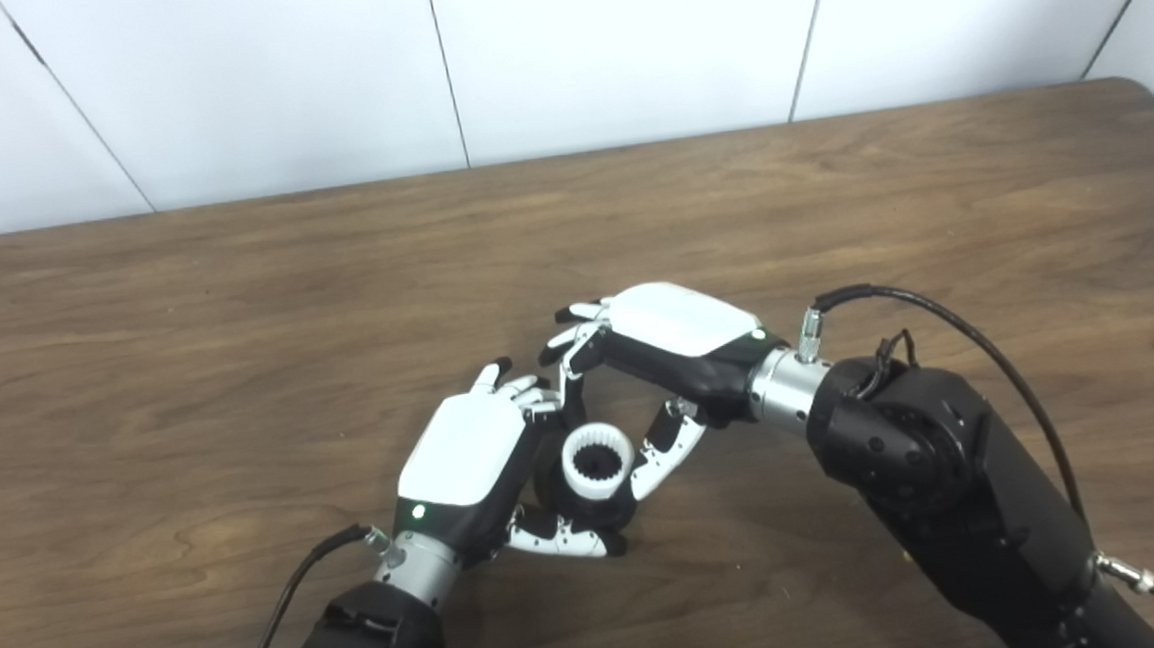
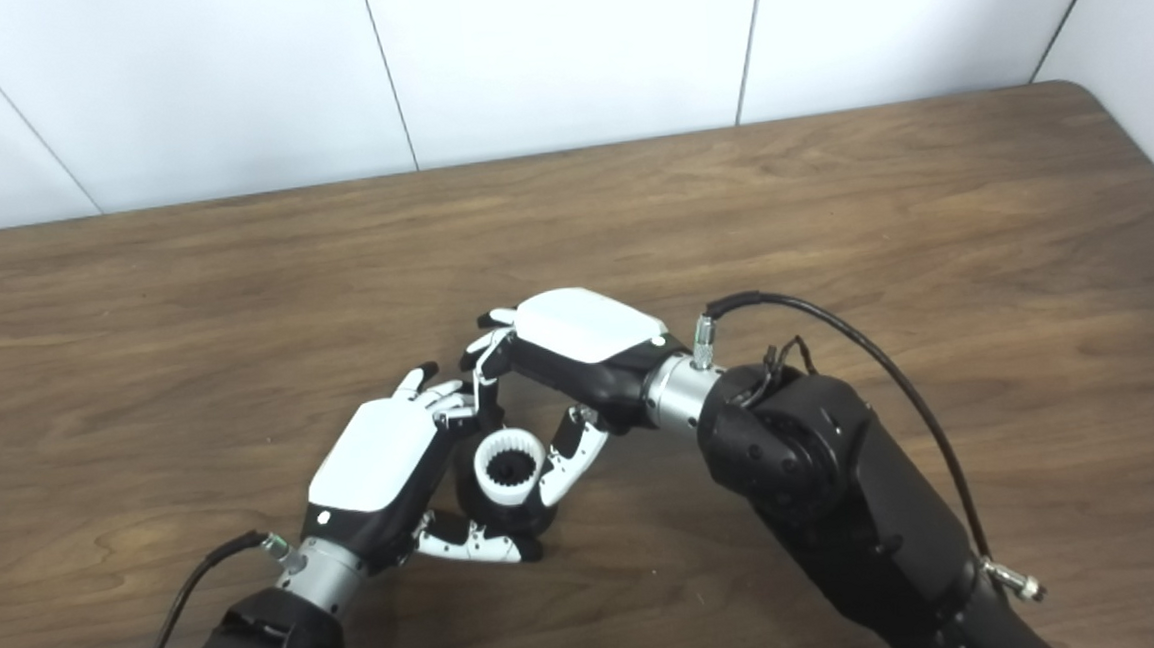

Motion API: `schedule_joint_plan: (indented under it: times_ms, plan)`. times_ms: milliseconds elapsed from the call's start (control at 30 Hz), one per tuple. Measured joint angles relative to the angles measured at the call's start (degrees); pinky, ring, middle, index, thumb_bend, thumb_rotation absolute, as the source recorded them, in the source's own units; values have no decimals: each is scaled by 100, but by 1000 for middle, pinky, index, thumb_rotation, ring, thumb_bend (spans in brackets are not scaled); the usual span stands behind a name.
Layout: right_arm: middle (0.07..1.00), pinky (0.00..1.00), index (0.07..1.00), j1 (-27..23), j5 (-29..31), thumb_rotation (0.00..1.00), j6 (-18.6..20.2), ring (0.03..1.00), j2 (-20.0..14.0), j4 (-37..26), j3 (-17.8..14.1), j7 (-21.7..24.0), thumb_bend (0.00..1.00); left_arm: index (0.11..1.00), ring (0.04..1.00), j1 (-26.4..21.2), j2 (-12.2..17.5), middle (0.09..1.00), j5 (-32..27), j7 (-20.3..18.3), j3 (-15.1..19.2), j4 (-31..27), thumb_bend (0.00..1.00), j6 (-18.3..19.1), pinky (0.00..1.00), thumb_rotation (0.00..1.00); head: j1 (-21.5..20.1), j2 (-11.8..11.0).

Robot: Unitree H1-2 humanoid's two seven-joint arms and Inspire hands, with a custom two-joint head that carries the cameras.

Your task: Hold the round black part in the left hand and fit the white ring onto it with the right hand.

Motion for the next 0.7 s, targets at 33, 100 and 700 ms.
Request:
schedule_joint_plan:
  times_ms: [33,100,700]
  plan:
    - [848,973,483,11,-2,133,0,966,13,0,3,0,523,486,875,0,-1,772,0,-1,0,0,521,2,1000,52,0,0]
    - [847,971,483,35,-11,132,0,966,48,0,6,-1,523,485,872,-1,-1,770,0,-2,-1,0,521,5,996,52,0,0]
    - [848,966,483,80,-43,131,-36,966,81,64,43,-142,523,485,873,-13,-4,771,17,-3,-15,0,521,40,992,52,0,9]
